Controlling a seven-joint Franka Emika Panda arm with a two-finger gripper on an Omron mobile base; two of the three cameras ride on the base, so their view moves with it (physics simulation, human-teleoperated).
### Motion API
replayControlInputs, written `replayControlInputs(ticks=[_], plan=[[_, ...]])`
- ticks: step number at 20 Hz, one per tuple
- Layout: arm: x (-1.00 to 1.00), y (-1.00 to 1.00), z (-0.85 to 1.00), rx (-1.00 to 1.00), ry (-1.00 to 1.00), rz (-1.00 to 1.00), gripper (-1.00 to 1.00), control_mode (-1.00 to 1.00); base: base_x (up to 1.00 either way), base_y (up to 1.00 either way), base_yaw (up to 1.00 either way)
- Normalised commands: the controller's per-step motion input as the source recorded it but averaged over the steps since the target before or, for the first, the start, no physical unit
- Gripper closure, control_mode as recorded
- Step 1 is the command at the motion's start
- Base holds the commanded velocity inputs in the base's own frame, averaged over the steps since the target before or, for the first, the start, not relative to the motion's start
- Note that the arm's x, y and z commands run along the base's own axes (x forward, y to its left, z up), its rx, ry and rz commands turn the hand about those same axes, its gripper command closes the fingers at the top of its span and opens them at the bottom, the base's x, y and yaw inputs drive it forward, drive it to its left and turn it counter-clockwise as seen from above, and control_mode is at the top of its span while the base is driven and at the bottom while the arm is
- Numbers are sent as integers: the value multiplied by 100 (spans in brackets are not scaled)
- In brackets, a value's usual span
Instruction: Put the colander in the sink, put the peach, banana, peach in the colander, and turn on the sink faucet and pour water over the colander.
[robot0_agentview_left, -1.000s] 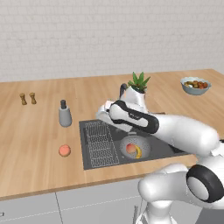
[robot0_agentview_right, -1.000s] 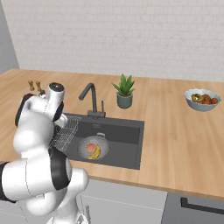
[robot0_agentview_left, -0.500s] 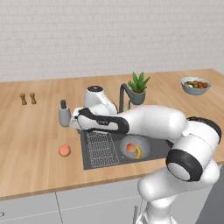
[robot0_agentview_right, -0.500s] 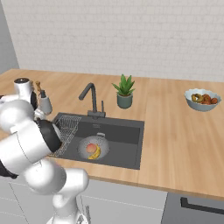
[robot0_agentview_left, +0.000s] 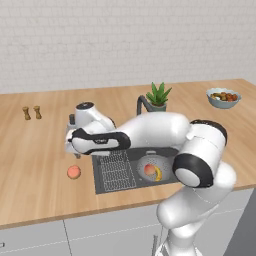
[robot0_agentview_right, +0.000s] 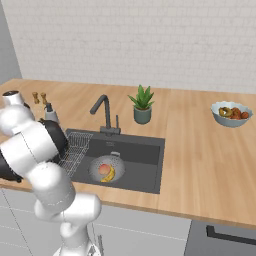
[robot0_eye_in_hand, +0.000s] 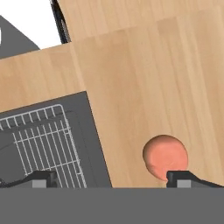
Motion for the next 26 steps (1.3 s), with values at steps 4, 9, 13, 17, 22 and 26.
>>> replayControlInputs(ticks=[4, 9, 13, 17, 22, 26], plan=[[1, 30, -50, -1, 0, 1, -100, -100, 0, 0, 0], [21, 48, -36, -1, 0, 10, -100, -100, 0, 0, 0], [25, 44, -28, -4, 0, 13, -100, -100, 0, 0, 0], [26, 29, -28, -4, 0, 12, -100, -100, 0, 0, 0], [11, 6, -30, -3, 0, 10, -100, -100, 0, 0, 0], [0, 0, -38, -3, 0, 5, -100, -100, 0, 0, 0]])
